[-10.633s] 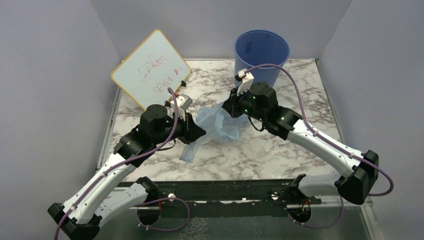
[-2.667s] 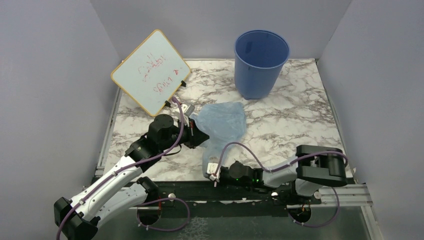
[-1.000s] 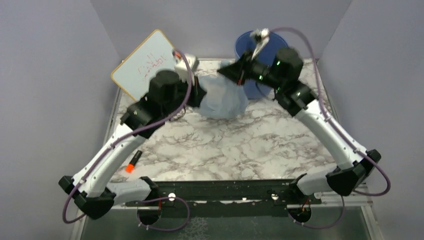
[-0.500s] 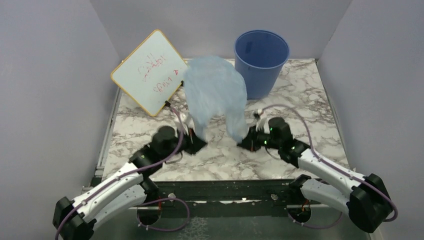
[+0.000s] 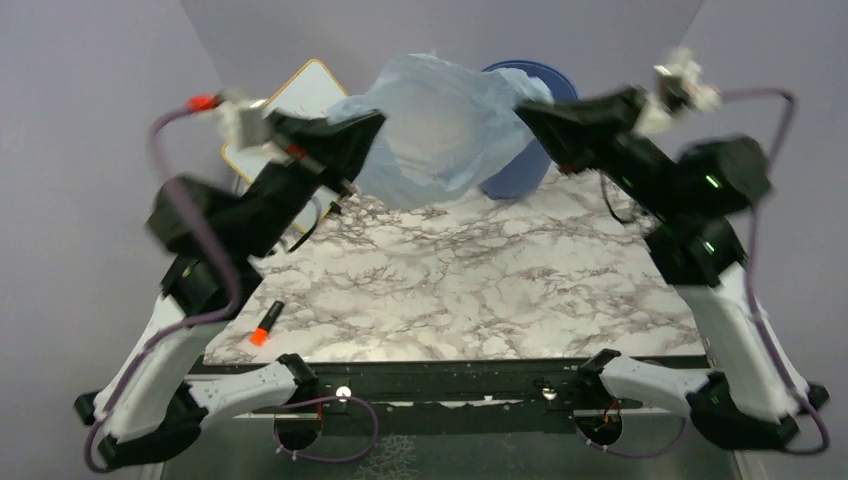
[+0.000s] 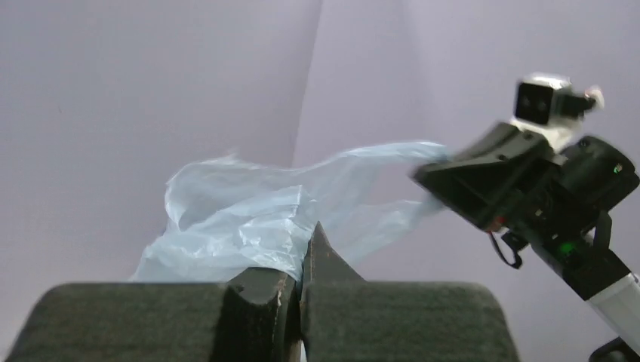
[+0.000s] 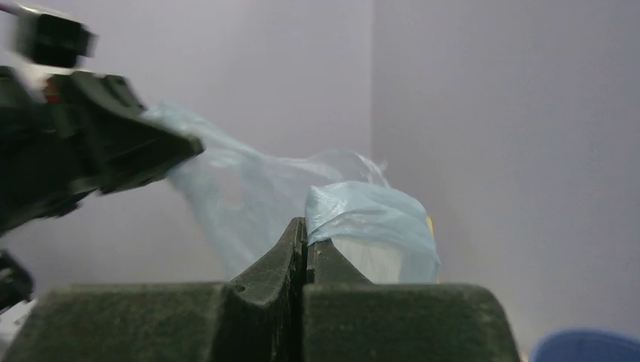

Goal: Put the trash bags into the trash bin
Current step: Unfold the trash bag at the center of the board.

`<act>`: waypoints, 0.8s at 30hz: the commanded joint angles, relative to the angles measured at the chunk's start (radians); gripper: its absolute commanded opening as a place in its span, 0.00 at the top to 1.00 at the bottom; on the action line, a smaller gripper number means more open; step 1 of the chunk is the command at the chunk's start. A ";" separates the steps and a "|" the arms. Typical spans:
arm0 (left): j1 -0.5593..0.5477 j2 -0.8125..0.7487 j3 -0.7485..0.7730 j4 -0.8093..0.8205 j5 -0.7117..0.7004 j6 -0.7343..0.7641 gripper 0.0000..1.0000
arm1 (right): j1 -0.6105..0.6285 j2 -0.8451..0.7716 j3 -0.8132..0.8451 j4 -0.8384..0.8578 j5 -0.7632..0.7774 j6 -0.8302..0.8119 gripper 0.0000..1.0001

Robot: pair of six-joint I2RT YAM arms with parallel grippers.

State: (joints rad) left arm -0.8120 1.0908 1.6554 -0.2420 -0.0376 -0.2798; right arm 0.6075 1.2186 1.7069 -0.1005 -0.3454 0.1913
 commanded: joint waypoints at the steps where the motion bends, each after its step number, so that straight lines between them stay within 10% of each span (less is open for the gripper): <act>1: -0.001 -0.274 -0.406 0.229 0.084 0.082 1.00 | 0.005 -0.285 -0.381 0.098 -0.265 -0.062 0.99; 5: -0.007 -0.359 -1.017 0.200 0.096 -0.357 1.00 | 0.004 -0.285 -1.027 -0.053 0.013 0.222 0.99; 8: -0.028 -0.299 -1.283 0.189 0.145 -0.622 1.00 | 0.004 -0.243 -1.257 0.051 -0.066 0.369 0.99; 12: -0.030 -0.239 -1.016 0.007 -0.042 -0.396 1.00 | 0.003 -0.189 -0.947 -0.010 0.021 0.257 1.00; 18: -0.029 -0.090 -0.129 -0.029 -0.191 0.076 1.00 | 0.003 0.050 0.075 -0.341 0.126 -0.086 1.00; 20: -0.029 -0.136 -0.104 0.114 -0.122 0.132 1.00 | 0.004 -0.027 0.090 -0.175 0.079 -0.089 0.99; 24: -0.029 -0.385 -0.492 0.387 -0.114 0.090 1.00 | 0.003 -0.400 -0.450 0.240 0.051 -0.030 0.99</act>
State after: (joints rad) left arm -0.8398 0.9310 1.4708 -0.0395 -0.1387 -0.2584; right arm 0.6083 1.1419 1.5997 -0.1143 -0.2703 0.1780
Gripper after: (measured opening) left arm 0.003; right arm 0.014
